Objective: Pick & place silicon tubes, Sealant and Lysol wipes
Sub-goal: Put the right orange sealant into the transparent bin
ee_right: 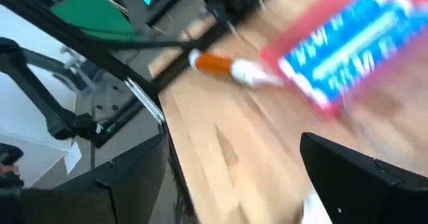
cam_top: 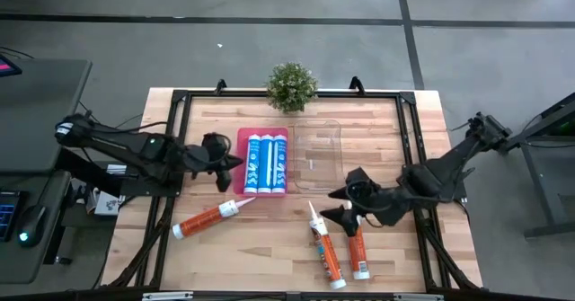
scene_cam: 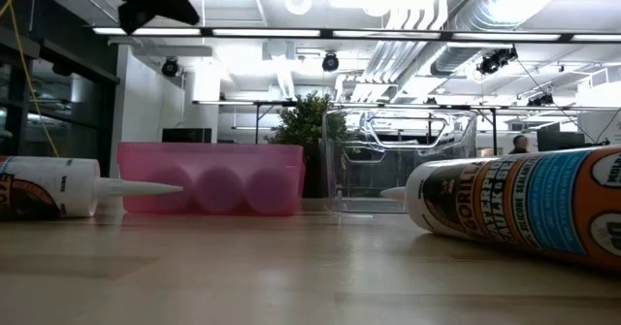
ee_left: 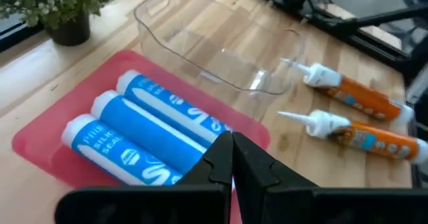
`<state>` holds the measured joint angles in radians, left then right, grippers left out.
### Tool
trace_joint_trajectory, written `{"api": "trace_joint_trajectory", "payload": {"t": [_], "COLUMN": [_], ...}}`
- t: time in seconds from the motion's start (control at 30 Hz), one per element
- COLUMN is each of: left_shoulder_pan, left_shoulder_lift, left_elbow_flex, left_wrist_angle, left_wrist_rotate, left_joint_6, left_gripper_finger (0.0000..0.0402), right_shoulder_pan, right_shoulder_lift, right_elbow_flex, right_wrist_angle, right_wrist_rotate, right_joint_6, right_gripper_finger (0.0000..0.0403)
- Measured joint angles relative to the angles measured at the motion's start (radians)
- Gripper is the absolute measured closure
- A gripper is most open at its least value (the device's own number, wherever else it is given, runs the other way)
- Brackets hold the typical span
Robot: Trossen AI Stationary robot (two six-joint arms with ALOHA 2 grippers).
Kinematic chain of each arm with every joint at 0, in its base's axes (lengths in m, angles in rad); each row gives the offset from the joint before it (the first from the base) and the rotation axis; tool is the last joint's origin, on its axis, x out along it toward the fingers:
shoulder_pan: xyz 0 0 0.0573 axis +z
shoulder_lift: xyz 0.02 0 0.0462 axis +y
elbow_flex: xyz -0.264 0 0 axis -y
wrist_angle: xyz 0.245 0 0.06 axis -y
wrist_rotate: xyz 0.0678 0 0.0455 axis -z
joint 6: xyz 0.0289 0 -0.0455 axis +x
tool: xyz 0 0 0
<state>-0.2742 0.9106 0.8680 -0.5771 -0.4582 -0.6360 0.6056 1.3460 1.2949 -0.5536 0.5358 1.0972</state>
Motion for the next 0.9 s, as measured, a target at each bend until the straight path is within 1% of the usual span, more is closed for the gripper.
{"api": "trace_joint_trajectory", "payload": {"t": [0.27, 0.33, 0.4, 0.53, 0.63, 0.73, 0.9], "left_shoulder_pan": [-0.139, -0.168, -0.19, -0.228, -0.246, -0.252, -0.252], "left_shoulder_lift": [-0.046, -0.046, -0.046, -0.046, -0.046, -0.046, -0.046], "left_elbow_flex": [0.0, 0.0, 0.0, 0.0, 0.0, 0.0, 0.0], "left_wrist_angle": [-0.071, -0.082, -0.1, -0.119, -0.129, -0.139, -0.139], "left_wrist_rotate": [-0.105, -0.13, -0.147, -0.174, -0.195, -0.213, -0.214], "left_joint_6": [-0.057, -0.076, -0.085, -0.11, -0.121, -0.132, -0.132], "left_gripper_finger": [0.0401, 0.0401, 0.0401, 0.0401, 0.0401, 0.0401, 0.0401], "right_shoulder_pan": [0.053, 0.049, 0.039, 0.013, 0.0, -0.01, -0.013], "right_shoulder_lift": [0.002, 0.01, 0.027, 0.088, 0.139, 0.186, 0.259], "right_elbow_flex": [0.0, 0.0, 0.0, 0.0, 0.0, 0.0, 0.0], "right_wrist_angle": [-0.312, -0.39, -0.467, -0.573, -0.592, -0.588, -0.579], "right_wrist_rotate": [-0.12, -0.184, -0.27, -0.431, -0.504, -0.546, -0.565], "right_joint_6": [0.526, 0.64, 0.714, 0.782, 0.786, 0.784, 0.788], "right_gripper_finger": [0.0069, 0.0069, 0.0069, 0.0069, 0.0069, 0.0069, 0.0069]}}
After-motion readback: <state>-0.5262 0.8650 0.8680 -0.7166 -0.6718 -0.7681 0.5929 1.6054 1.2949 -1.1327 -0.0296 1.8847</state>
